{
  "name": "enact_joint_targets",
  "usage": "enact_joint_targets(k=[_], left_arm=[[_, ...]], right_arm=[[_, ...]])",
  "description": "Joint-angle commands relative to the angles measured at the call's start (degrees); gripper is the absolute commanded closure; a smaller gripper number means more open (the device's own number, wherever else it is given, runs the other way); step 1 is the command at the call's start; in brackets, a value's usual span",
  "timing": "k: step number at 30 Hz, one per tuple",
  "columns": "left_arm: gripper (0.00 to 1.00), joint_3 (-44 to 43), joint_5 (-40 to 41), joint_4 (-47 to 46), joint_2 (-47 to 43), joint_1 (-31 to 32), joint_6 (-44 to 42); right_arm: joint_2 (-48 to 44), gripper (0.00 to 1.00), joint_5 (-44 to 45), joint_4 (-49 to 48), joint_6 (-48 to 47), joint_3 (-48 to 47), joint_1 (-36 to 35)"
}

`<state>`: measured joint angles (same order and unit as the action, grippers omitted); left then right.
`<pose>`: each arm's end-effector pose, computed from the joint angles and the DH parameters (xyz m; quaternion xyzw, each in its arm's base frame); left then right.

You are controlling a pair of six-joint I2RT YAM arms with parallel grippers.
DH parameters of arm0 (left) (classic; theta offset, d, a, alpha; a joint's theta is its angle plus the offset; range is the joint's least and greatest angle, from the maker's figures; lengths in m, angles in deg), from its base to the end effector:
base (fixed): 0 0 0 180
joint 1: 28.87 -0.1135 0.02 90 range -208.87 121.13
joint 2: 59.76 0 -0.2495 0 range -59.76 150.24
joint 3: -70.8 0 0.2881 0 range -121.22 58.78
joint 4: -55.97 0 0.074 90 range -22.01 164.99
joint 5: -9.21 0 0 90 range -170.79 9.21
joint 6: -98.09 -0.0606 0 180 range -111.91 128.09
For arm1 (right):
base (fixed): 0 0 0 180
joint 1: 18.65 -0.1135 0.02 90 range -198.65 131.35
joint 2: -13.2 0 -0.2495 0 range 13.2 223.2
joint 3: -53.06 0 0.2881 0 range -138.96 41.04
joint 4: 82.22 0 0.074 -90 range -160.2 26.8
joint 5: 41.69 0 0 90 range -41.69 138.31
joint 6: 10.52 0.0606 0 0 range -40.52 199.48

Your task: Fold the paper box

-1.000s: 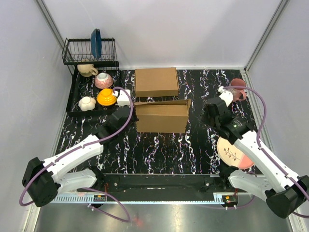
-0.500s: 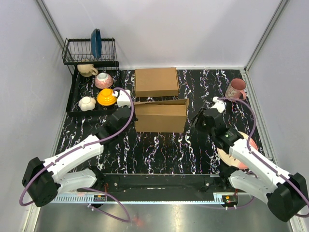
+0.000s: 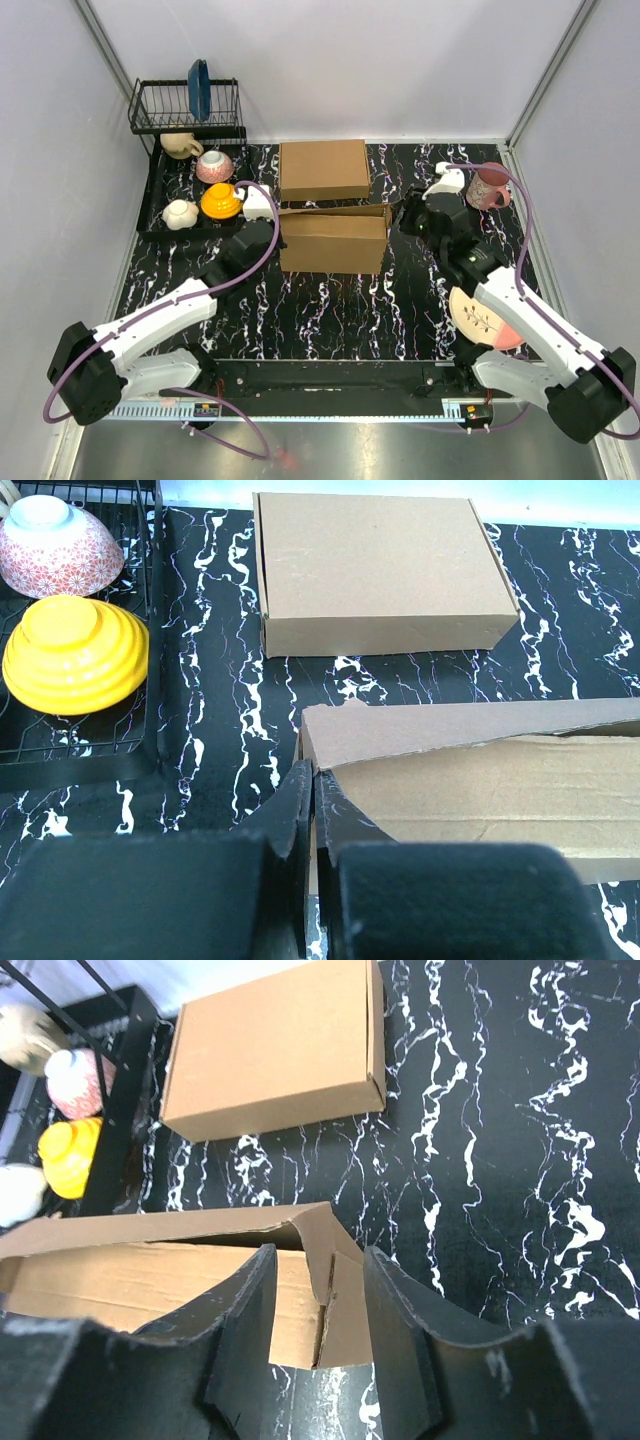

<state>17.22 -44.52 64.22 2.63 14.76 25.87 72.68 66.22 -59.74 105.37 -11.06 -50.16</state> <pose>0.2466 -0.1856 0.2544 -0.0094 0.7862 -0.0732 0.6135 0.2704 0.1439 0.3114 0.0524 0.8019 0.1690 0.5707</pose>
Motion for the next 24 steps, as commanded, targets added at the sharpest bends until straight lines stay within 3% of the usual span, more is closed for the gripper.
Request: enact_joint_targets(k=[1, 16, 21, 24], left_arm=[[1.0, 0.78, 1.26, -2.65, -0.08, -0.13, -0.03], [1.0, 1.57, 1.7, -2.56, -0.6, -0.13, 0.06], [1.0, 1.57, 1.61, -2.29, -0.6, -0.13, -0.03], [1.0, 1.57, 1.61, -2.29, -0.69, -0.13, -0.03]], right_arm=[[2.3, 0.55, -1.47, -3.16, -1.63, -1.17, 0.22], [7.13, 0.66, -3.41, -4.39, -3.48, -1.87, 0.13], [7.4, 0.81, -3.41, -4.22, -3.3, -1.43, 0.13], [6.96, 0.85, -3.32, -4.22, -3.3, -0.73, 0.22]])
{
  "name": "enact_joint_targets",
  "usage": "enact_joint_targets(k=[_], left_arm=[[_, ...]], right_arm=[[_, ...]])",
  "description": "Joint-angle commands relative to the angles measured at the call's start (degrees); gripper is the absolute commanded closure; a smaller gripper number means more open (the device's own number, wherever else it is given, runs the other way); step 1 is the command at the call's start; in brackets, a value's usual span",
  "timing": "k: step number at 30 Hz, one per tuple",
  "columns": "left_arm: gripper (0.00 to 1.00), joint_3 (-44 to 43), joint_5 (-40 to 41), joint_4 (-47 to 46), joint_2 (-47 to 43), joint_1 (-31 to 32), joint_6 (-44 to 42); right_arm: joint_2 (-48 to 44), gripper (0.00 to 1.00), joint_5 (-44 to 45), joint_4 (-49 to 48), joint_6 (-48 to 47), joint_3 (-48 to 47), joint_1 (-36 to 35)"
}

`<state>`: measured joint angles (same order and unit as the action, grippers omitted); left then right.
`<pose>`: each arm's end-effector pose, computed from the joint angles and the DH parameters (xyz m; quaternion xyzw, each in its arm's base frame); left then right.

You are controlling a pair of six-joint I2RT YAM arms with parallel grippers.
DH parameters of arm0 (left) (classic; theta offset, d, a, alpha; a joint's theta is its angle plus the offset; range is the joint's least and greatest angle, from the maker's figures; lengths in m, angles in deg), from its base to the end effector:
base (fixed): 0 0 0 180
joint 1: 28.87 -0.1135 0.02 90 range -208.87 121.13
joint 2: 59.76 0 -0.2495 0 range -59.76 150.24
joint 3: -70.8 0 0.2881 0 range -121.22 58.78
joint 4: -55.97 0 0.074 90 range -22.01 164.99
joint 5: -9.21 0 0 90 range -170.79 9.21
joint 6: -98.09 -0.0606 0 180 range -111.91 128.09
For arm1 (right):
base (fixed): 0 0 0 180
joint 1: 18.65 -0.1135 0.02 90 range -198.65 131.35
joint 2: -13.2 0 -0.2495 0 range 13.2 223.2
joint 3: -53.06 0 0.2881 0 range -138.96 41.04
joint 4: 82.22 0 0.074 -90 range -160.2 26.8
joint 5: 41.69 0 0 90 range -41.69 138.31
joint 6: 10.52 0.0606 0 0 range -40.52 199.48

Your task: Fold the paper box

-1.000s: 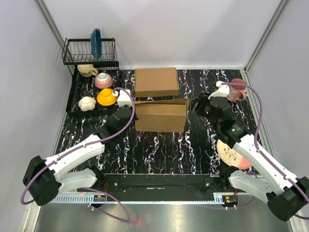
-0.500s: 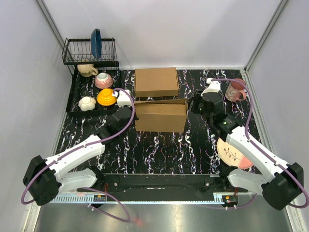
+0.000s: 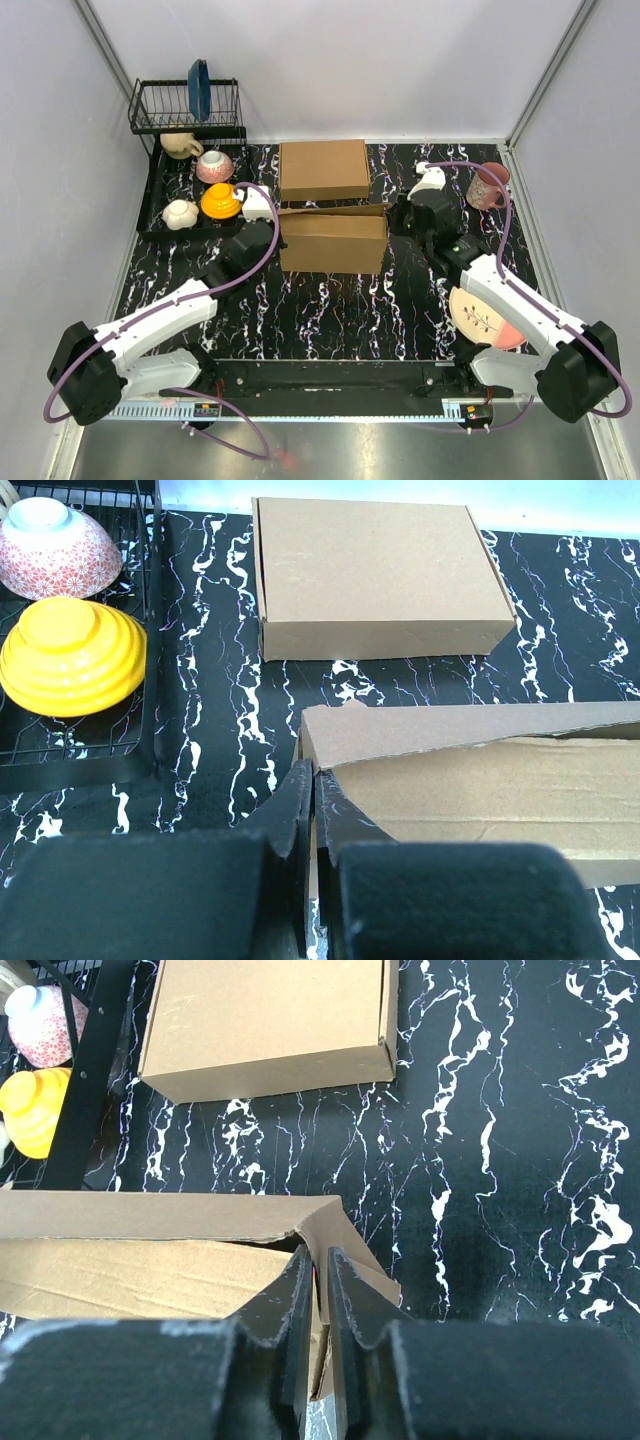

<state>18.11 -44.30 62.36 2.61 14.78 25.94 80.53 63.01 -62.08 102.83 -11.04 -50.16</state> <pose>0.2464 -0.1853 0.2521 -0.0141 0.7817 -0.0770 0.6187 0.2921 0.1610 0.2749 0.0111 0.8317 0.1560 0.5327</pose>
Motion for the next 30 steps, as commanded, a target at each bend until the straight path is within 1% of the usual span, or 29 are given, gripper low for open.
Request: enact_joint_targets(k=[1, 2, 5, 6, 7, 13, 18, 23, 30], left_arm=[[1.0, 0.59, 1.39, -0.44, -0.67, -0.15, -0.09], [1.0, 0.59, 1.39, -0.44, -0.58, -0.24, -0.01], [1.0, 0.59, 1.3, -0.44, -0.67, -0.15, 0.08], [1.0, 0.59, 1.39, -0.44, -0.67, -0.15, 0.17], [1.0, 0.59, 1.39, -0.44, -0.67, -0.15, 0.26], [1.0, 0.59, 1.04, -0.35, -0.23, -0.15, 1.22], [1.0, 1.03, 0.95, -0.44, -0.06, -0.15, 2.54], [1.0, 1.2, 0.78, -0.44, 0.3, -0.24, 3.42], [1.0, 1.82, 0.51, -0.44, 0.56, -0.15, 4.48]], right_arm=[[-1.06, 0.85, -0.02, -1.88, -0.68, -0.66, 0.13], [-1.15, 0.85, -0.02, -1.79, -0.68, -0.57, 0.13], [-1.41, 0.92, -0.11, -1.88, -0.68, -0.31, 0.22], [-1.5, 0.97, -0.2, -1.88, -0.59, -0.13, 0.13], [-1.5, 1.0, -0.28, -1.88, -0.5, -0.05, 0.13], [-2.99, 1.0, -0.9, -2.14, -0.06, 3.29, 0.13], [-4.57, 1.0, -0.02, -3.02, 1.08, 9.17, 0.13], [-6.07, 1.0, 0.33, -4.51, 4.24, 15.93, 0.13], [-7.56, 1.0, 0.59, -4.26, 7.41, 20.78, -0.05]])
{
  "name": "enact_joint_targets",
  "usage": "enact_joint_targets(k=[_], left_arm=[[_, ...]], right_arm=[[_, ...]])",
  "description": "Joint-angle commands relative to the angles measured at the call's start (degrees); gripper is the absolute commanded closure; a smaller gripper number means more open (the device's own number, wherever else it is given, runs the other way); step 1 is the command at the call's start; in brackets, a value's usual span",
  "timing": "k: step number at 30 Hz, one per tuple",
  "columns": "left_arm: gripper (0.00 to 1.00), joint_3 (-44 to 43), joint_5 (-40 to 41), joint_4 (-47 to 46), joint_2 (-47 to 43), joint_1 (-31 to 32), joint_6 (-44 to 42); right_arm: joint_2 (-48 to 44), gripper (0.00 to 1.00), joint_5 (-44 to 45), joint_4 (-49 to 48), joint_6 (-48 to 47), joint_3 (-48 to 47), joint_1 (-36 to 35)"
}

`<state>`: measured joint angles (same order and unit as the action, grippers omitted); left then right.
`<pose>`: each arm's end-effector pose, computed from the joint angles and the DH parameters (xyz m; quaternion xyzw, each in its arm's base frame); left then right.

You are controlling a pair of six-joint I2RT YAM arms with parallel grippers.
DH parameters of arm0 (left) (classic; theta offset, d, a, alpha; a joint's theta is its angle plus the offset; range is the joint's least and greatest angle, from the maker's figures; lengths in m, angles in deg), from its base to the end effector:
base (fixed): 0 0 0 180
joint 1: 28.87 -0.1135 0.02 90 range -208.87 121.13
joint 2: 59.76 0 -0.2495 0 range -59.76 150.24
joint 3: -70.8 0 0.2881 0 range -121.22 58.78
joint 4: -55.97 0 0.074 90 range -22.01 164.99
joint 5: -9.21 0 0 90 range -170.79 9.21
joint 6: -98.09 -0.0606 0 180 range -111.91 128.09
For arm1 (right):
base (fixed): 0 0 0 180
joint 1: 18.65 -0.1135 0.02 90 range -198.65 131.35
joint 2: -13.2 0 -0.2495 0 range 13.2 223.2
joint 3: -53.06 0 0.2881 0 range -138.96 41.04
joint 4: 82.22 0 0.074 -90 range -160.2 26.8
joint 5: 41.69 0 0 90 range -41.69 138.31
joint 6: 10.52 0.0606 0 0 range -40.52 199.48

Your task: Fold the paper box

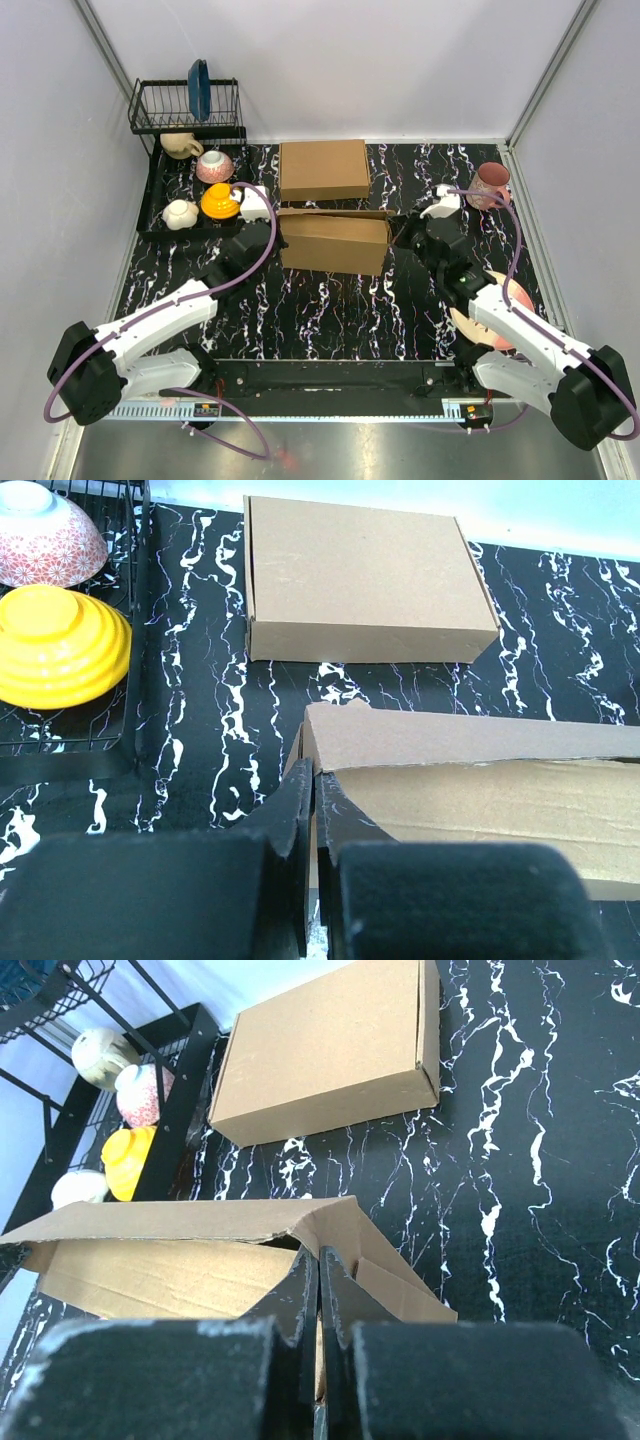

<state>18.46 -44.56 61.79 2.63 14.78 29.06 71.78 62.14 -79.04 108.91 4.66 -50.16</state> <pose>0.2463 -0.1855 0.2507 -0.0346 0.7804 -0.0965 0.6168 0.2657 0.1459 0.2448 0.0605 0.7801 0.2307 0.5784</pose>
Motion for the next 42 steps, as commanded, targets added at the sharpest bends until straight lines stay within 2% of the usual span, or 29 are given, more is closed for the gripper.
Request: enact_joint_targets(k=[1, 14, 16, 17, 21, 24, 29, 32, 36, 42], left_arm=[[1.0, 1.73, 0.77, 0.13, 0.54, -0.15, 1.44], [1.0, 3.58, 0.33, -0.13, 1.95, -0.24, 3.82], [1.0, 3.49, 0.6, -0.22, 1.77, -0.15, 3.64], [1.0, 3.49, 0.77, -0.13, 1.6, -0.15, 3.38], [1.0, 3.75, 1.21, -0.13, 1.5, -0.15, 3.37], [1.0, 4.19, 1.3, -0.22, 1.51, -0.24, 3.55], [1.0, 4.28, 1.48, -0.22, 1.77, -0.24, 3.73], [1.0, 4.19, 1.48, -0.22, 1.95, -0.24, 3.81], [1.0, 3.93, 1.39, -0.04, 2.03, -0.15, 3.73], [1.0, 3.58, 0.95, -0.04, 2.3, -0.15, 3.46]], right_arm=[[1.0, 1.0, 1.9, 13.14, 1.33, 5.27, -0.05], [0.48, 1.0, 4.81, 21.22, 3.44, 3.6, -0.31], [-0.22, 0.89, 4.9, 22.2, 3.53, 1.33, -0.31], [-0.66, 0.77, 4.9, 22.98, 3.35, 0.53, -0.22], [-2.77, 0.55, 5.51, 25.18, 2.39, -3.95, -0.31], [-4.53, 0.48, 5.95, 27.56, 1.08, -8.43, -0.31], [-7.08, 0.47, 5.6, 28.71, -1.39, -15.99, -0.31], [-7.0, 0.52, 2.88, 25.2, -3.14, -19.25, -0.31], [-2.88, 0.59, -0.71, 20.1, -4.82, -21.97, -0.31], [8.35, 0.6, -7.75, 13.77, -4.74, -25.75, -0.31]])
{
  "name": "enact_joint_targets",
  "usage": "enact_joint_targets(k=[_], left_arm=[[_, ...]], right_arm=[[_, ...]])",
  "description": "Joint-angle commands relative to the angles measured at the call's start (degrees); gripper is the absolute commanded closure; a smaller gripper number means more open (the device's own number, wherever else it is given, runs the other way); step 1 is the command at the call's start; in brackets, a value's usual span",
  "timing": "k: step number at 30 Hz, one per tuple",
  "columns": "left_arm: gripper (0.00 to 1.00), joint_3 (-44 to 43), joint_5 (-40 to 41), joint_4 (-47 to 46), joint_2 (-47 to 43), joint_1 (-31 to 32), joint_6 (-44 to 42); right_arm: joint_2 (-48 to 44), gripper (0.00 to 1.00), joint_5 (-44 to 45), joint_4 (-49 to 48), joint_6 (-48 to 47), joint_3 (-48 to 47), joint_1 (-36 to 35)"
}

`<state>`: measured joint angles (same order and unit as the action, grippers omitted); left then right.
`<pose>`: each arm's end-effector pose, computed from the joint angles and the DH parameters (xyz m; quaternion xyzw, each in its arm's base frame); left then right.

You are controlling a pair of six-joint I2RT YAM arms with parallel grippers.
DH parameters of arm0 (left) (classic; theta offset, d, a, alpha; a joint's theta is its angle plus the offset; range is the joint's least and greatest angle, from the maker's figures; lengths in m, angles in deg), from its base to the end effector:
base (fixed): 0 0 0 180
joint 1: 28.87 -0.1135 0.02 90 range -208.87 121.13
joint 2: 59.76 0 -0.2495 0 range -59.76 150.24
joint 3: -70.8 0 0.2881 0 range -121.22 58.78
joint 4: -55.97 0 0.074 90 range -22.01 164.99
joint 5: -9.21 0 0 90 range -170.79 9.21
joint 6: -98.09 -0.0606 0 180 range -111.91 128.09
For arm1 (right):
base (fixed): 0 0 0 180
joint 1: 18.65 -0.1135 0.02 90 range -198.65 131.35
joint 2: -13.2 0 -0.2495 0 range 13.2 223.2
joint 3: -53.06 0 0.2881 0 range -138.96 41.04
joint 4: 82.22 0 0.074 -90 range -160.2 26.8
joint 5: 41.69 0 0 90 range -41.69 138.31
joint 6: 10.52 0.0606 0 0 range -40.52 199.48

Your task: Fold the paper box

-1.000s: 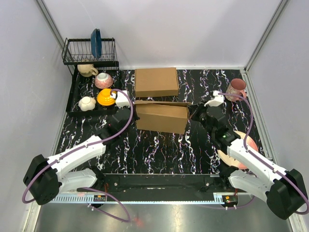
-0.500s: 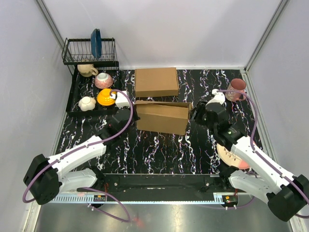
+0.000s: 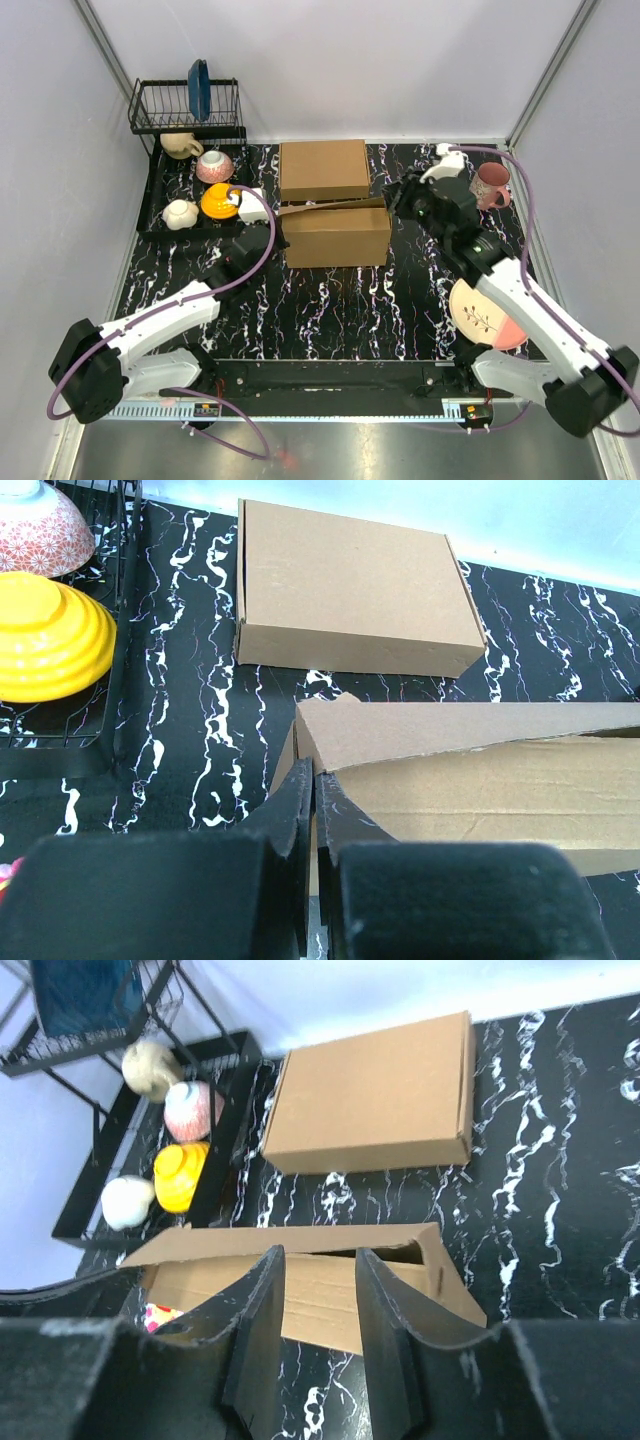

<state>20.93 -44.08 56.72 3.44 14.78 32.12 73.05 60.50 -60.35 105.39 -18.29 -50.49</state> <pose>0.2470 -0.1855 0.2400 -0.0634 0.7704 -0.1189 0.6232 0.2685 0.1516 0.3627 0.0284 0.7663 0.2360 0.5969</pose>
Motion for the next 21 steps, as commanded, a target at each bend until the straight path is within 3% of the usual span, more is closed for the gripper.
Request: enact_joint_targets(k=[1, 9, 14, 21], left_arm=[[1.0, 1.02, 0.38, 4.94, 1.75, -0.24, 0.4], [1.0, -0.3, 0.03, 5.29, 2.45, -0.15, -0.74], [0.96, -1.18, 0.82, 7.13, 1.67, -0.24, -0.65], [0.65, -3.55, 1.61, 9.68, -2.19, -0.24, -1.44]], right_arm=[[8.6, 0.6, -6.9, -5.53, -0.78, -3.42, 0.02], [17.56, 0.59, -11.3, -11.34, -1.47, -3.77, -0.51], [16.7, 0.6, -11.22, -11.25, -1.74, -0.18, -0.95], [16.0, 0.6, -9.02, -10.99, -2.27, 4.83, -1.48]])
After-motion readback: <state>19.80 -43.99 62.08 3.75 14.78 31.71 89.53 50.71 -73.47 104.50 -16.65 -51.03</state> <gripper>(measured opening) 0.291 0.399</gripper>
